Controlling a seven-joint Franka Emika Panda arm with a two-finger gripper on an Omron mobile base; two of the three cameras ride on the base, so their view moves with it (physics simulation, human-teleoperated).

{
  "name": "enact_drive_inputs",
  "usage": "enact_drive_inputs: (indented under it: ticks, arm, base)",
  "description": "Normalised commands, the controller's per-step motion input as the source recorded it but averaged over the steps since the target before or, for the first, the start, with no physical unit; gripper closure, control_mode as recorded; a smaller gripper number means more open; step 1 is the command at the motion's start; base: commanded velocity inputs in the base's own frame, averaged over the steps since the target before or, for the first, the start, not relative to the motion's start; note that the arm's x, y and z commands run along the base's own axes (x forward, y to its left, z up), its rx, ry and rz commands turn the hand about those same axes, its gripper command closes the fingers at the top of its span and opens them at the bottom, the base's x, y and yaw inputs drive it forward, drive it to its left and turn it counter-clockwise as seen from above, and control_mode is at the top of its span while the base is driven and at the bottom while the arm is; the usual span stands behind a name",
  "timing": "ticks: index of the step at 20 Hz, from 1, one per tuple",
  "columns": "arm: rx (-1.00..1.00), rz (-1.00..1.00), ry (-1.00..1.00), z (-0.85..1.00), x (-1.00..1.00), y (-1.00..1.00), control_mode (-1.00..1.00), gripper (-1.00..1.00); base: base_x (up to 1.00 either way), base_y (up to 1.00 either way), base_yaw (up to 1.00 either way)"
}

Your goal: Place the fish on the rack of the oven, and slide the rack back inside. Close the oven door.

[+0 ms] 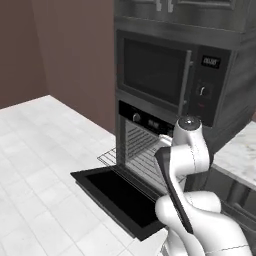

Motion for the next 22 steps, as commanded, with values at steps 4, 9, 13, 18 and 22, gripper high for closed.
enact_drive_inputs:
  ticks: [4, 9, 13, 18, 22]
  arm:
    - [0.0, 0.0, 0.0, 0.0, 0.0, 0.0, 1.0, 1.0]
    - [0.0, 0.0, 0.0, 0.0, 0.0, 0.0, 1.0, 1.0]
    - [0.0, 0.0, 0.0, 0.0, 0.0, 0.0, 1.0, 1.0]
    - [0.0, 0.0, 0.0, 0.0, 0.0, 0.0, 1.0, 1.0]
    - [0.0, 0.0, 0.0, 0.0, 0.0, 0.0, 1.0, 1.0]
  base:
    - [0.17, -0.12, 0.37]
    - [0.16, -0.37, 0.23]
    - [0.13, -0.39, 0.17]
    - [0.31, -0.18, 0.12]
    - [0.46, 0.0, 0.07]
